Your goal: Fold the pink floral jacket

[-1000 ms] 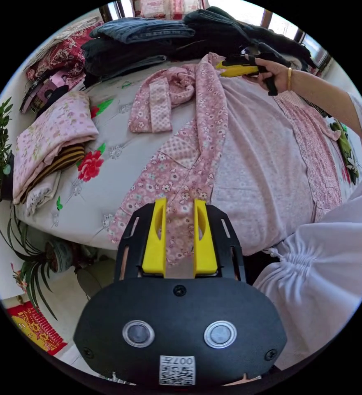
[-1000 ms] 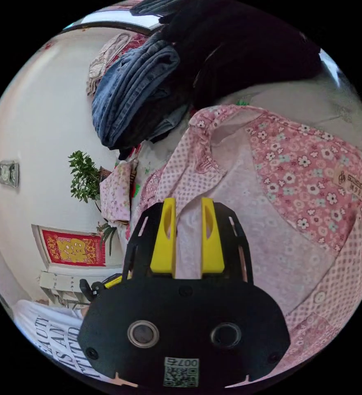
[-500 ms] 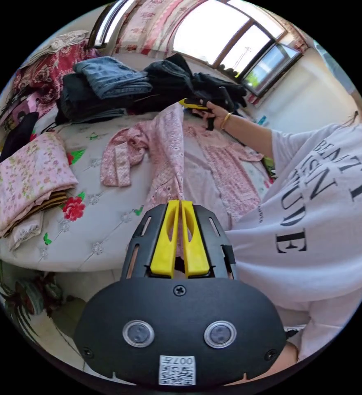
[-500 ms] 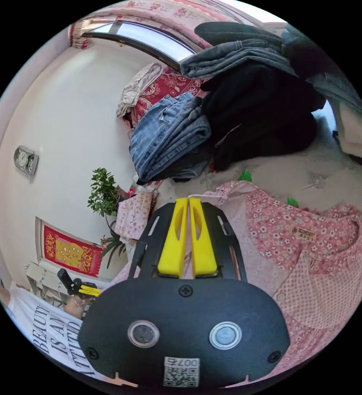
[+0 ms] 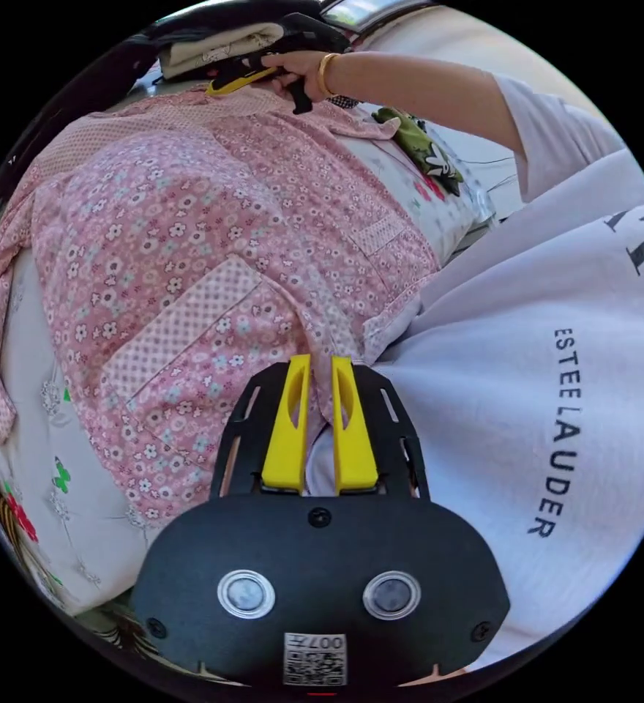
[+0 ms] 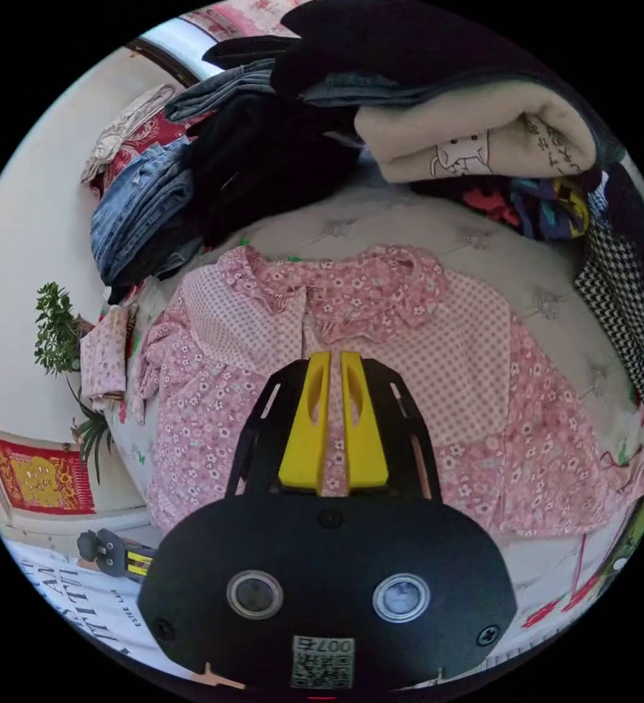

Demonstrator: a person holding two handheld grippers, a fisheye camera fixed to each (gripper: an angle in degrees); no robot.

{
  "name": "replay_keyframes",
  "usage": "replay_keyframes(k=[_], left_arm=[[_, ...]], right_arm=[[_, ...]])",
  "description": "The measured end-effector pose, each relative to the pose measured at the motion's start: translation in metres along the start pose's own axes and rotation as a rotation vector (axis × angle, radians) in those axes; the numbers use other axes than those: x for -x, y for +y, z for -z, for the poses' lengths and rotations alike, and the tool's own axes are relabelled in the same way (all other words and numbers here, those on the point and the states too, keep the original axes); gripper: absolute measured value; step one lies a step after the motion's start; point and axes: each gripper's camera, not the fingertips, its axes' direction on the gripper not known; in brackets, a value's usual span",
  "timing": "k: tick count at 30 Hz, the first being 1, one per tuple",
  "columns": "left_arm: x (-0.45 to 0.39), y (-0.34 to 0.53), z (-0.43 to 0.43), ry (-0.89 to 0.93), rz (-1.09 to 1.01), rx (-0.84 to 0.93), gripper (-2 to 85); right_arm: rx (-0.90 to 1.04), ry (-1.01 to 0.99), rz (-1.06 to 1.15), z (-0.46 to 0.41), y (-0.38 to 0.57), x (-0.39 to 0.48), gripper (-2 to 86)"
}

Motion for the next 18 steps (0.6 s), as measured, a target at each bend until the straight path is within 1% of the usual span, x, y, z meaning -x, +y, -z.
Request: replay_keyframes(k=[2,4,6,7,10,11,14,16,18], left_arm=[[-0.002,0.011,0.006,0.043,0.011,-0.050,5.7],[0.001,0.024,0.017,0.049,0.054,-0.113,5.9],[0.005,0.042,0.031,-0.016,0.118,-0.189,5.9],[0.008,0.058,0.041,-0.084,0.175,-0.235,5.8],[0.019,0.100,0.062,-0.242,0.359,-0.327,5.7],[0.025,0.116,0.067,-0.295,0.439,-0.337,5.9],[0.037,0.145,0.066,-0.340,0.561,-0.331,7.1],[0.043,0.151,0.058,-0.344,0.591,-0.298,8.4],[0.048,0.152,0.047,-0.353,0.615,-0.265,9.1]], right_arm=[[-0.033,-0.053,0.029,0.007,0.028,0.007,1.4],[-0.053,-0.118,0.061,0.020,0.073,0.019,2.3],[-0.059,-0.168,0.079,0.030,0.113,0.027,2.9],[-0.057,-0.196,0.103,0.036,0.140,0.034,3.3],[-0.019,-0.196,0.182,0.044,0.204,0.055,4.1],[-0.011,-0.197,0.204,0.045,0.216,0.060,4.2],[0.048,-0.232,0.313,0.044,0.258,0.090,4.9],[0.111,-0.232,0.418,0.036,0.279,0.119,5.3],[0.163,-0.220,0.476,0.025,0.290,0.138,5.7]])
